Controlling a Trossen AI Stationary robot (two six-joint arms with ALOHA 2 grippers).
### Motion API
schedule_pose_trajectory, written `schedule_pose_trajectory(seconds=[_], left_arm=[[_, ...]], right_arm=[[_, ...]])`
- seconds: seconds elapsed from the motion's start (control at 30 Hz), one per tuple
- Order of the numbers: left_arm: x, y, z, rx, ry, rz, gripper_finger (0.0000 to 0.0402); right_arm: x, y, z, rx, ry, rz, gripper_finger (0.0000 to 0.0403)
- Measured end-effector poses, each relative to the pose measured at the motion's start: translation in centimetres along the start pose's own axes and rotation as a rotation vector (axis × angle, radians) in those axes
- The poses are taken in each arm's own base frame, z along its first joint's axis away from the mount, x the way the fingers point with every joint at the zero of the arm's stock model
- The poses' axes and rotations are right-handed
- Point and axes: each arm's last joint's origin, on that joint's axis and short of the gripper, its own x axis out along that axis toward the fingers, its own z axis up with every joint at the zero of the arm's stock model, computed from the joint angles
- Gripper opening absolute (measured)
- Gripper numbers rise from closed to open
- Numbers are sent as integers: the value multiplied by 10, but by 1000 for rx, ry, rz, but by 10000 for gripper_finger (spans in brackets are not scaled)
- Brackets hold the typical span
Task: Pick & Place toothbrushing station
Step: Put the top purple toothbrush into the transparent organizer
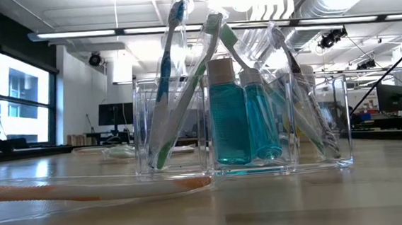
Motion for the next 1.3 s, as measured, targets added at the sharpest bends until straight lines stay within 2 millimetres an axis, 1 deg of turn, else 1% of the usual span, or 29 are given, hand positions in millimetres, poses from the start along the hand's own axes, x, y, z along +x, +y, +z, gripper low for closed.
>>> schedule_pose_trajectory(seconds=[0.17,0.3,0.37,0.47,0.53,0.7,0.83,1.0,1.1,1.3], left_arm=[[20,1,-2,74,159,12,23],[35,3,-9,70,204,-12,23],[44,1,-12,90,221,-29,23],[53,-1,-15,109,227,-50,23],[57,1,-19,128,233,-47,24],[68,4,-23,173,216,-41,24],[77,10,-31,167,232,-17,24],[90,4,-43,165,261,-44,24],[93,3,-50,150,270,-42,24],[95,1,-54,148,235,-27,24]], right_arm=[[0,-6,3,-6,-26,-65,215],[0,-11,5,-10,-40,-97,215],[0,-12,5,-10,-45,-108,215],[0,-13,5,-11,-46,-112,216],[0,-13,5,-11,-46,-112,221],[0,-14,6,-12,-47,-115,238],[0,-16,7,-13,-50,-123,245],[0,-16,7,-27,-49,-123,245],[0,-16,7,-39,-48,-122,245],[0,-19,8,-42,-59,-137,244]])
